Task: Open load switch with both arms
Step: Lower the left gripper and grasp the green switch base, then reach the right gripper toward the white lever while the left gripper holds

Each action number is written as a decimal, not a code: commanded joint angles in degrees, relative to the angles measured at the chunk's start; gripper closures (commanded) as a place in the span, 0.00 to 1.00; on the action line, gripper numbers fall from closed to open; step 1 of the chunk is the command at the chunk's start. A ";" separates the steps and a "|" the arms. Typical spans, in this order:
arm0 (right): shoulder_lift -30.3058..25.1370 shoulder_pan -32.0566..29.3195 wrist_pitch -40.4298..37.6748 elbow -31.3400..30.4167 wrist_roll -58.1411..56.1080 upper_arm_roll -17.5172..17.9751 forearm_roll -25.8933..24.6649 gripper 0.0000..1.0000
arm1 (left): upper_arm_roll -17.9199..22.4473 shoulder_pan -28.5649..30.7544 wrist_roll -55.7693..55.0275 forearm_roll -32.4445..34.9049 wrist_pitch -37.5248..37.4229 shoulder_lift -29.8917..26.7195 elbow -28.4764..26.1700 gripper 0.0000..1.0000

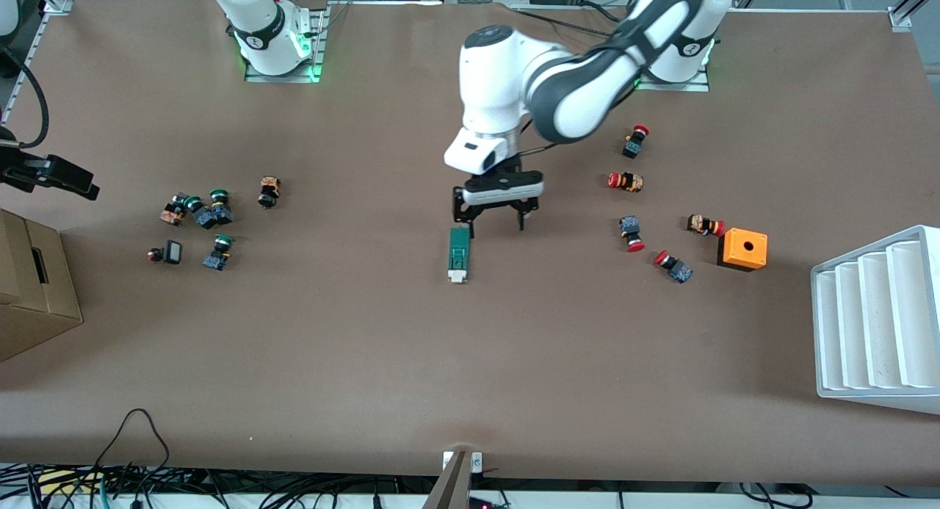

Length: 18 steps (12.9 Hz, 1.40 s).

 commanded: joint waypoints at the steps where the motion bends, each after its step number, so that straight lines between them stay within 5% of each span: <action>1: 0.10 -0.41 1.39 0.82 0.50 0.41 -0.29 0.01 | -0.23 -2.41 -10.73 10.96 0.35 4.15 0.57 0.01; 8: 7.11 2.66 2.27 1.52 7.63 0.94 -0.72 0.01 | -0.06 -6.02 -28.68 36.90 -2.01 13.03 -0.84 0.01; 11: 15.10 5.12 1.24 9.14 8.58 1.90 2.16 0.01 | -0.06 -7.60 -33.68 46.04 -7.63 18.30 -0.31 0.01; 18: 35.41 11.18 2.44 29.90 39.92 2.60 15.44 0.01 | 0.12 -11.64 -36.69 48.44 -11.77 22.96 2.14 0.01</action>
